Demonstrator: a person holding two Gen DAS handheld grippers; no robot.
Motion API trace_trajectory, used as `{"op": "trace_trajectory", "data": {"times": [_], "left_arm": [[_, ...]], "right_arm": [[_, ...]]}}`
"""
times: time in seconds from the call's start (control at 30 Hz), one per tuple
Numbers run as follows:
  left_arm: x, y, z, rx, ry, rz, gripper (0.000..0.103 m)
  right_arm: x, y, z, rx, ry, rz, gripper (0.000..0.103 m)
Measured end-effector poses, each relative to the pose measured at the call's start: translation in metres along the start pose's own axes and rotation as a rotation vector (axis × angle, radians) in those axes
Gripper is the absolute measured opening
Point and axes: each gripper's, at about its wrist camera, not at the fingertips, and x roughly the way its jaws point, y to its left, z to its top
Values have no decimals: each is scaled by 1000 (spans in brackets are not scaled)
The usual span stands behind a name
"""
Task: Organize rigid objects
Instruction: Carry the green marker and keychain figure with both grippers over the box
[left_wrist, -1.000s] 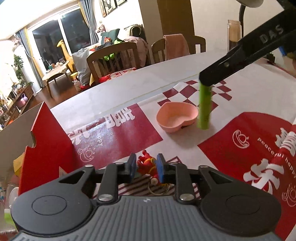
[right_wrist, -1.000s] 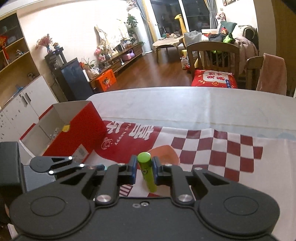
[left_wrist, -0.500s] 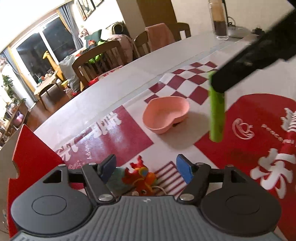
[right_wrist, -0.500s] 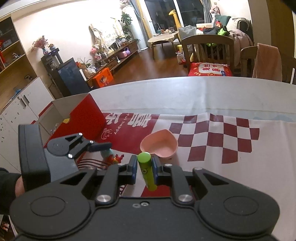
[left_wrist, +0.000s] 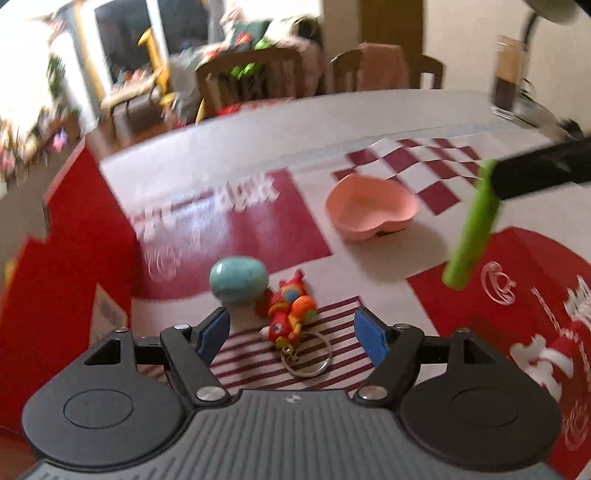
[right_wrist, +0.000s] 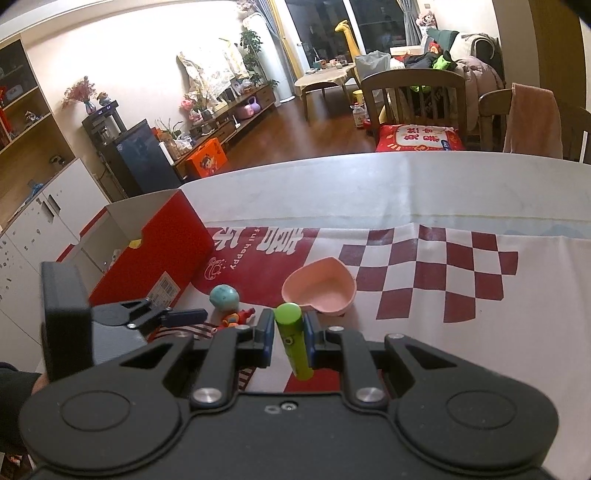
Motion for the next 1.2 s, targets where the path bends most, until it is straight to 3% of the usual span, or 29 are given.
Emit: {"op": "trace_trajectory", "data": {"times": [0.13, 0.2, 0.37, 0.63, 0.97, 1.2], "left_arm": [[4, 6, 2, -43, -8, -22, 69], [4, 4, 4, -35, -14, -31, 56], [3, -1, 7, -27, -19, -36, 34], [-3, 2, 6, -42, -10, -49, 33], [-41, 14, 0, -69, -35, -91, 31], [-59, 20, -9, -10, -57, -127, 31]], "right_arm": [[0, 0, -1, 0, 3, 0, 15], [0, 0, -1, 1, 3, -1, 15], [-1, 1, -1, 6, 1, -10, 15], [-6, 11, -4, 13, 5, -34, 15], [-23, 39, -4, 1, -15, -58, 15], [-32, 61, -6, -4, -37, -96, 15]]}}
